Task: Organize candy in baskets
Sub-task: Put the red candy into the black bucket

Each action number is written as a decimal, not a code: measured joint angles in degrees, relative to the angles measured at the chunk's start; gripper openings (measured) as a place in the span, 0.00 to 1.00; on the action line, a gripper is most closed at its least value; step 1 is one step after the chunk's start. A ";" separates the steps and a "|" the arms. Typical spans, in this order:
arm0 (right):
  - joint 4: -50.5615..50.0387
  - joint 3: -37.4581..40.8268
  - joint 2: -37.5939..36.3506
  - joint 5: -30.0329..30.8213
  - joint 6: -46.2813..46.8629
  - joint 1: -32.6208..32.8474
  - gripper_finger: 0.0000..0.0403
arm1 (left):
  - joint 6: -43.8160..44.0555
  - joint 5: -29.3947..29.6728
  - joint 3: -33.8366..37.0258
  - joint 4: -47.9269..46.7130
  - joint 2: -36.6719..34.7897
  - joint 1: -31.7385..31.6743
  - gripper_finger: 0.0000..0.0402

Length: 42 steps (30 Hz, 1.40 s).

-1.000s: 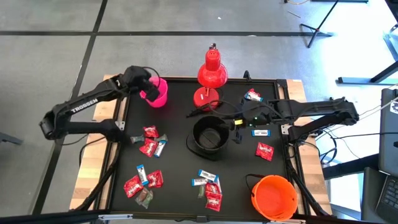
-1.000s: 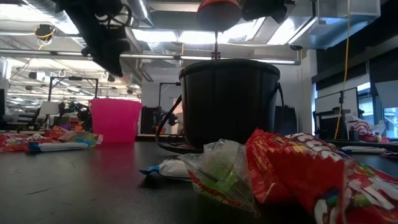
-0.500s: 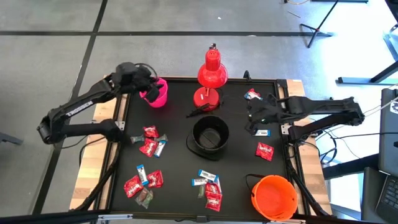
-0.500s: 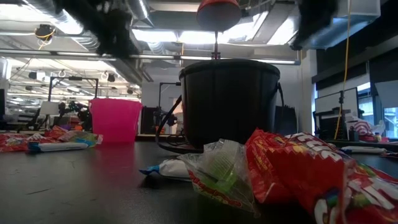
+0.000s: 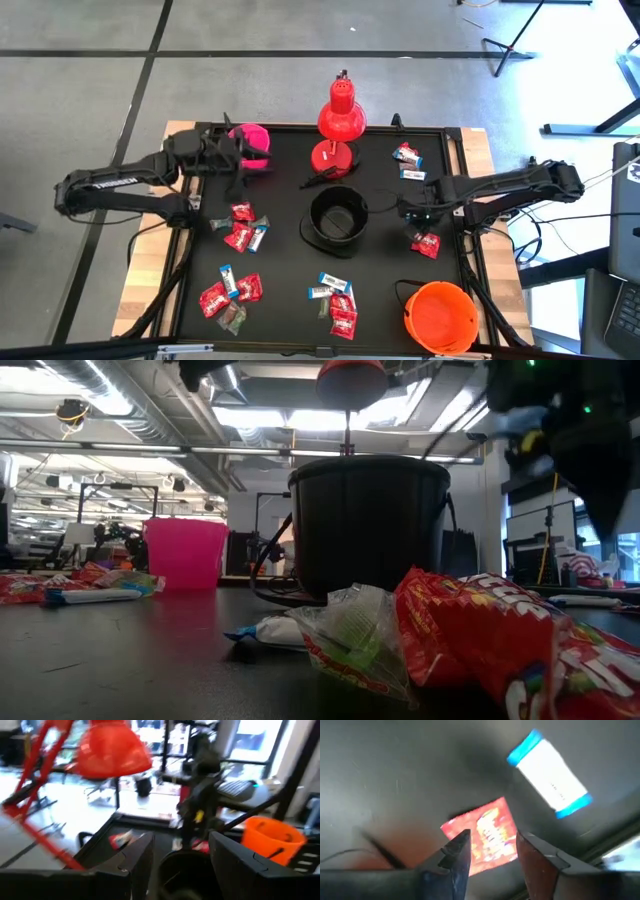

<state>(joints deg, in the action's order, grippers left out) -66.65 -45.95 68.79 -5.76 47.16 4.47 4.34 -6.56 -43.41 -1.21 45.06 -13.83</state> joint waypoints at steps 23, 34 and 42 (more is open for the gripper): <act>18.67 10.61 -3.38 -0.68 7.27 0.02 0.42 | -0.39 9.31 0.89 1.73 0.05 7.17 0.44; 8.62 10.96 -13.13 3.61 18.89 0.04 0.42 | -0.17 9.45 0.91 2.09 0.05 7.17 0.44; 12.68 16.76 -12.35 -2.24 21.76 0.06 0.42 | 0.02 9.46 0.91 2.05 0.05 7.17 0.44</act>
<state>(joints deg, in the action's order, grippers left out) -53.98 -29.19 56.45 -8.00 68.92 4.54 4.36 2.91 -42.50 0.84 45.10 -6.66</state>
